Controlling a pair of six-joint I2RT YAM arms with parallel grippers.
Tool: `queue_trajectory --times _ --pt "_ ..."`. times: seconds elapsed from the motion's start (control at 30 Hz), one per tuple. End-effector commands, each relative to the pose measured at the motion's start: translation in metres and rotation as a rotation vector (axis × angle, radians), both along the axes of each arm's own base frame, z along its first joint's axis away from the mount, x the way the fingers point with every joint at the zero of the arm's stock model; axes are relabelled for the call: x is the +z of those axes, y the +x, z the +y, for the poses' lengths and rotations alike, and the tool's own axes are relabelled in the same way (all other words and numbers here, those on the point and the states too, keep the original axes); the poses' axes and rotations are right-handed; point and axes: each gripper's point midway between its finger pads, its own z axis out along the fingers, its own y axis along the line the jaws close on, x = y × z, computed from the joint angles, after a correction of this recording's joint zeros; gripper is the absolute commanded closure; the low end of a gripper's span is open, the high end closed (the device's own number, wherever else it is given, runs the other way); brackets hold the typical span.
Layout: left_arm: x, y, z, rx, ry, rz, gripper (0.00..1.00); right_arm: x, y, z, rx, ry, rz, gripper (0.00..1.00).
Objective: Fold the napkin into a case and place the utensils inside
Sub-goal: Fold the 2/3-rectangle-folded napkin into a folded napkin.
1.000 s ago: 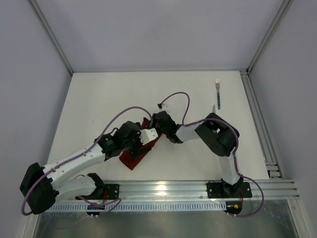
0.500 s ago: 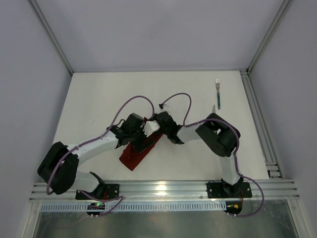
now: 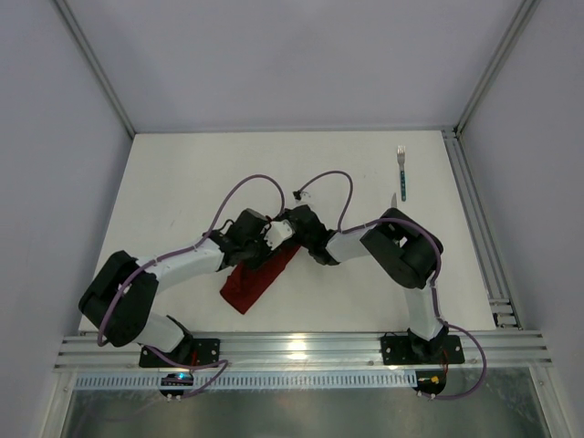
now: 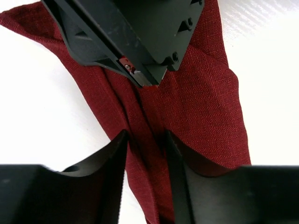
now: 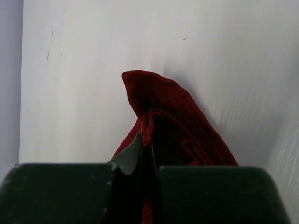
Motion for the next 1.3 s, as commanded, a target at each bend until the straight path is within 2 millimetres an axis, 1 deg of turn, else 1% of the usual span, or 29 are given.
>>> queue_trajectory --times 0.0,0.03,0.07,0.13,0.17,0.2,0.23,0.27,0.3,0.33,0.4,0.43,0.47,0.5,0.6,0.67,0.7,0.73,0.83,0.87,0.9,0.93,0.97,1.03,1.07,1.13,1.17,1.2,1.27 --pt "0.012 0.012 -0.007 0.006 -0.05 -0.067 0.62 0.037 0.007 0.005 -0.006 0.068 -0.074 0.96" --pt "0.012 0.012 -0.007 0.005 -0.051 -0.067 0.66 0.038 0.007 0.005 -0.004 0.069 -0.076 0.96" --pt "0.012 0.011 -0.008 0.002 -0.053 -0.067 0.73 0.038 0.007 0.005 -0.003 0.07 -0.076 0.96" --pt "0.012 0.012 -0.007 0.003 -0.048 -0.069 0.8 0.041 0.006 0.007 0.008 0.072 -0.078 0.93" --pt "0.012 0.011 -0.008 0.001 -0.05 -0.069 0.86 0.041 0.006 0.007 0.009 0.065 -0.078 0.88" --pt "0.013 0.012 -0.007 0.003 -0.052 -0.073 0.88 0.042 0.005 0.006 0.014 0.062 -0.079 0.84" --pt "0.013 0.012 -0.008 0.002 -0.053 -0.073 0.89 0.045 0.006 0.005 0.016 0.055 -0.086 0.8" --pt "0.015 0.012 -0.007 0.004 -0.054 -0.078 0.89 0.043 0.005 0.004 0.018 0.037 -0.082 0.71" --pt "0.016 0.012 -0.008 0.001 -0.055 -0.081 0.9 0.045 0.004 0.002 0.02 0.029 -0.088 0.66" --pt "0.019 0.013 -0.007 0.004 -0.058 -0.09 0.9 0.054 0.005 0.001 0.02 0.027 -0.104 0.63" --pt "0.02 0.013 -0.007 0.0 -0.06 -0.093 0.94 0.057 0.006 -0.006 0.027 -0.018 -0.118 0.55" --pt "0.022 0.013 -0.007 -0.001 -0.064 -0.099 0.95 0.067 0.006 -0.009 0.031 -0.02 -0.132 0.53" --pt "0.022 0.014 -0.005 0.004 -0.057 -0.105 0.97 0.064 0.004 -0.014 0.046 -0.051 -0.126 0.52" --pt "0.023 0.016 -0.002 0.017 -0.043 -0.118 0.99 0.069 0.004 -0.021 0.053 -0.069 -0.134 0.5" --pt "0.023 0.018 -0.001 0.026 -0.044 -0.127 1.0 0.073 0.001 -0.027 0.066 -0.088 -0.132 0.48" --pt "0.024 0.019 -0.002 0.031 -0.047 -0.128 1.0 0.069 -0.001 -0.033 0.067 -0.104 -0.119 0.48" --pt "0.024 0.019 -0.002 0.034 -0.048 -0.128 1.0 0.069 -0.006 -0.031 0.097 -0.094 -0.105 0.48" --pt "0.025 0.019 -0.002 0.036 -0.049 -0.13 1.0 0.063 -0.008 -0.034 0.098 -0.105 -0.09 0.48" --pt "0.025 0.02 0.001 0.048 -0.044 -0.139 1.0 0.057 -0.014 -0.04 0.094 -0.098 -0.067 0.48" --pt "0.026 0.021 0.001 0.052 -0.045 -0.144 1.0 0.051 -0.019 -0.043 0.095 -0.095 -0.059 0.51" --pt "0.027 0.021 0.002 0.052 -0.048 -0.15 1.0 0.053 -0.022 -0.044 0.095 -0.078 -0.06 0.55" --pt "0.027 0.02 0.002 0.054 -0.05 -0.15 1.0 0.049 -0.029 -0.044 0.097 -0.049 -0.048 0.6" --pt "0.027 0.02 0.001 0.052 -0.051 -0.149 1.0 0.048 -0.033 -0.043 0.103 -0.038 -0.045 0.68" --pt "0.028 0.02 0.001 0.053 -0.052 -0.152 1.0 0.043 -0.041 -0.038 0.12 -0.022 -0.032 0.75" --pt "0.028 0.02 0.001 0.053 -0.052 -0.152 1.0 0.042 -0.046 -0.034 0.133 -0.017 -0.03 0.81" --pt "0.029 0.02 0.001 0.052 -0.055 -0.154 1.0 0.036 -0.052 -0.03 0.141 -0.005 -0.018 0.86" --pt "0.029 0.02 0.001 0.053 -0.056 -0.155 1.0 0.036 -0.055 -0.027 0.146 0.004 -0.017 0.91" --pt "0.031 0.02 0.001 0.053 -0.062 -0.156 1.0 0.03 -0.056 -0.027 0.149 0.005 -0.007 0.92" --pt "0.032 0.02 -0.001 0.046 -0.07 -0.157 1.0 0.026 -0.056 -0.025 0.14 0.022 0.007 0.94"
